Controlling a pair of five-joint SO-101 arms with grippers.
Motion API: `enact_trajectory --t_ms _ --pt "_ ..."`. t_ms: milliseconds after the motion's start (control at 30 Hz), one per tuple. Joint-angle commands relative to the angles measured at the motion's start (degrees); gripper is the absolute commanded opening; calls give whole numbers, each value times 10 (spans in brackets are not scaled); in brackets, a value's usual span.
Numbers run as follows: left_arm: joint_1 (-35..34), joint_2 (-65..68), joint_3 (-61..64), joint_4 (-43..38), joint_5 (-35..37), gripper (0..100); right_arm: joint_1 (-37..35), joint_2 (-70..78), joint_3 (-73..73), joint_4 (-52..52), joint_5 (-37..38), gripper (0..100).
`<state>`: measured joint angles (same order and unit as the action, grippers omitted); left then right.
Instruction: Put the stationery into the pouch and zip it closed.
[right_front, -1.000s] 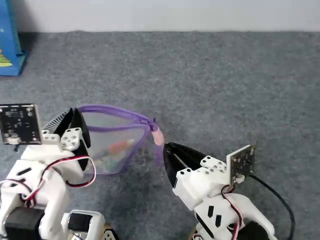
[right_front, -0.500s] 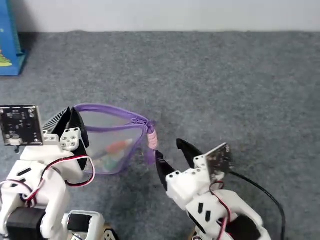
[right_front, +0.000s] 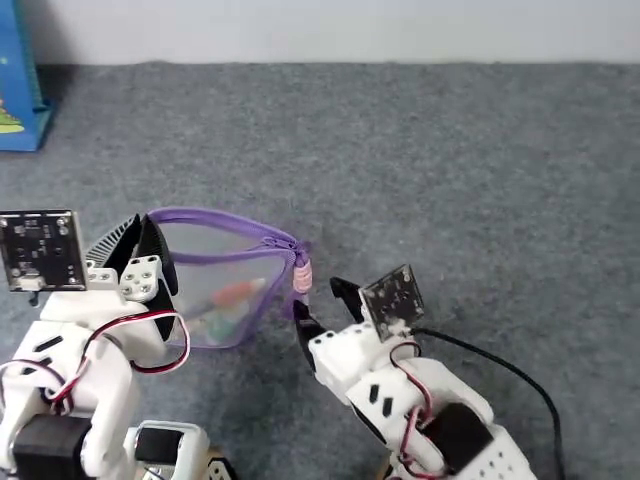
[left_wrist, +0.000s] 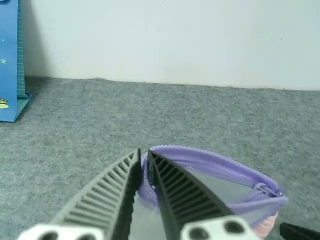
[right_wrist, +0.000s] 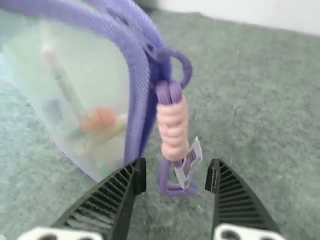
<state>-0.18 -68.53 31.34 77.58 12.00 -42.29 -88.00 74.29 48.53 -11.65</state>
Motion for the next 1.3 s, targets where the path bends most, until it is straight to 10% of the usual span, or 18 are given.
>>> enact_trajectory --t_ms 0,900,1267 --pt "-2 10 58 9 -8 12 -2 77 -40 -54 5 191" --pt "-2 10 73 9 -9 12 35 135 -37 -182 24 185" --pt "-2 10 78 9 -10 12 36 133 -36 -178 26 9"
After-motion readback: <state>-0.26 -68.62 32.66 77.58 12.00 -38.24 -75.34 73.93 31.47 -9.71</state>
